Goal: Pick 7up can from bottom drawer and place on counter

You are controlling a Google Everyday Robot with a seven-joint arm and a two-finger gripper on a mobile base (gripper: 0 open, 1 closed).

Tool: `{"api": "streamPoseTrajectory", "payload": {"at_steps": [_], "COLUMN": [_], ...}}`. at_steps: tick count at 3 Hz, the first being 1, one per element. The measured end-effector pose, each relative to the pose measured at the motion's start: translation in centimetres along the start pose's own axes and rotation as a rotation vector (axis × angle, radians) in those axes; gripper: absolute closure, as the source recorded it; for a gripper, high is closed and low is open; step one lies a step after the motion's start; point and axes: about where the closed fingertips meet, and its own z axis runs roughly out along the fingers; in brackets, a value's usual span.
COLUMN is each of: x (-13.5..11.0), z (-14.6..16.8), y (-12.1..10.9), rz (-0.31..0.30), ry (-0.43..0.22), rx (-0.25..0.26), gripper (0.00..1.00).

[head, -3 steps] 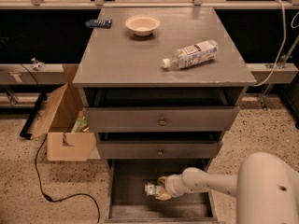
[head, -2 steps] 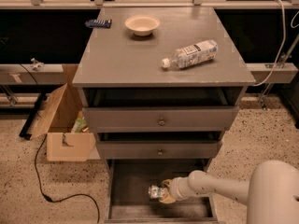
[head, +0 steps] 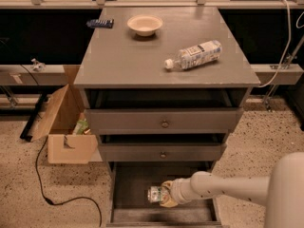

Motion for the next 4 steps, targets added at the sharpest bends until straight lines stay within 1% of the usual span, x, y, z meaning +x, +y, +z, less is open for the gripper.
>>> {"api": "streamPoseTrajectory", "payload": {"at_steps": [1, 2, 3, 4], "x": [-4.7, -7.9, -8.1, -8.6], "z": [-5.4, -12.0, -11.6, -12.7], "y": [2.7, 4.7, 4.6, 3.7], "rz": [-0.070, -0.119, -0.119, -0.100], "ry": [-0.010, -0.081, -0.079, -0.129], "rx": [-0.031, -0.054, -0.053, -0.048], "gripper": [1.00, 1.00, 1.00, 1.00]}}
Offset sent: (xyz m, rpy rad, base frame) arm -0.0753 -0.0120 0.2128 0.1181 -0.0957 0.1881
